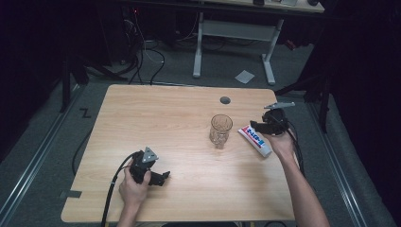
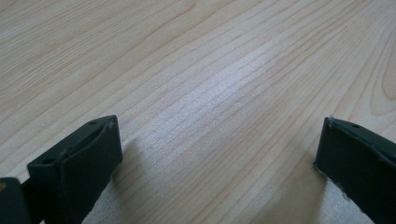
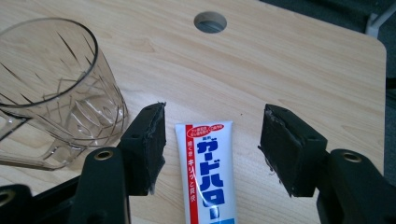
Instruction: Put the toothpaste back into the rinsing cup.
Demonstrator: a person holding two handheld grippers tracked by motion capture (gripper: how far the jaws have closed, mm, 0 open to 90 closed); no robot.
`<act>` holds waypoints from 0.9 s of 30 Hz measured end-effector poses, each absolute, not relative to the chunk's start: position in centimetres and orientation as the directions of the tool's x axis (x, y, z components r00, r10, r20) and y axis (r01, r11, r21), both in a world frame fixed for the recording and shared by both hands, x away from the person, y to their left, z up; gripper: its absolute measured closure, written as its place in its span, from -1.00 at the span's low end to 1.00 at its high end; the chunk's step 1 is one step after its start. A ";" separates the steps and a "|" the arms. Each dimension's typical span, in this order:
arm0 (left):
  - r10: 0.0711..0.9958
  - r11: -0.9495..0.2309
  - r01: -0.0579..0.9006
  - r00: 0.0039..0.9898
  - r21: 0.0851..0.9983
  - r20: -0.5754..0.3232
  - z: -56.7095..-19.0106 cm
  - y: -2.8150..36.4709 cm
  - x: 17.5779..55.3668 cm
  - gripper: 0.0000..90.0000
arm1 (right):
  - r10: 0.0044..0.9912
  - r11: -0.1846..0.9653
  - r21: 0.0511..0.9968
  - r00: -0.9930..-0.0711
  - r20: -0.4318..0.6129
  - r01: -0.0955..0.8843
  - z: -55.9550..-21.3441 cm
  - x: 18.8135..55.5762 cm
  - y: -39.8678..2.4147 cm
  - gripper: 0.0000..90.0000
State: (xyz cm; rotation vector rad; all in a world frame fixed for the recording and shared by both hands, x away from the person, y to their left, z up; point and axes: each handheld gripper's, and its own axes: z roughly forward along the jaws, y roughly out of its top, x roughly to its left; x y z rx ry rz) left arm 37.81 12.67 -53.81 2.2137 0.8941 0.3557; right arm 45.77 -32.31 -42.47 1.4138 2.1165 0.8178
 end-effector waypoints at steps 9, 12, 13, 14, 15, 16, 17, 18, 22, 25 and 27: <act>0.692 -0.507 0.495 0.722 0.706 -0.010 -53.8 12.7 37.8 -0.98 | 0.932 0.318 0.628 -0.357 -0.068 0.710 -43.9 46.9 -31.7 -0.23; 0.692 -0.508 0.494 0.722 0.706 -0.007 -53.8 12.7 37.8 -0.98 | 0.931 0.322 0.608 -0.359 -0.064 0.726 -44.3 47.3 -31.7 -0.26; 0.692 -0.508 0.494 0.722 0.706 -0.007 -53.8 12.7 37.8 -0.98 | 0.931 0.322 0.608 -0.359 -0.064 0.726 -44.3 47.3 -31.7 -0.26; 0.692 -0.508 0.495 0.722 0.705 -0.009 -53.8 12.7 37.8 -0.98 | 0.928 0.331 0.601 -0.366 -0.068 0.728 -44.5 47.4 -31.7 -0.27; 0.692 -0.507 0.495 0.722 0.705 -0.009 -53.8 12.7 37.8 -0.98 | 0.927 0.336 0.592 -0.369 -0.070 0.733 -44.6 47.6 -31.6 -0.27; 0.694 -0.506 0.495 0.720 0.706 -0.008 -53.8 12.7 37.8 -0.98 | 0.926 0.339 0.585 -0.371 -0.069 0.737 -44.7 47.7 -31.6 -0.27; 0.694 -0.505 0.496 0.720 0.706 -0.008 -53.8 12.7 37.8 -0.98 | 0.924 0.345 0.578 -0.375 -0.072 0.739 -44.8 47.8 -31.5 -0.27; 0.695 -0.505 0.496 0.719 0.706 -0.008 -53.8 12.7 37.8 -0.98 | 0.923 0.352 0.570 -0.378 -0.077 0.743 -44.9 47.9 -31.3 -0.27; 0.695 -0.505 0.497 0.719 0.706 -0.008 -53.8 12.7 37.8 -0.98 | 0.916 0.371 0.541 -0.392 -0.082 0.754 -45.5 48.4 -30.9 -0.28; 0.695 -0.505 0.497 0.719 0.706 -0.008 -53.8 12.7 37.8 -0.98 | 0.915 0.373 0.525 -0.396 -0.074 0.765 -46.0 48.7 -30.8 -0.30; 0.695 -0.505 0.497 0.719 0.706 -0.008 -53.8 12.7 37.8 -0.98 | 0.916 0.372 0.506 -0.397 -0.063 0.778 -46.4 48.9 -30.8 -0.33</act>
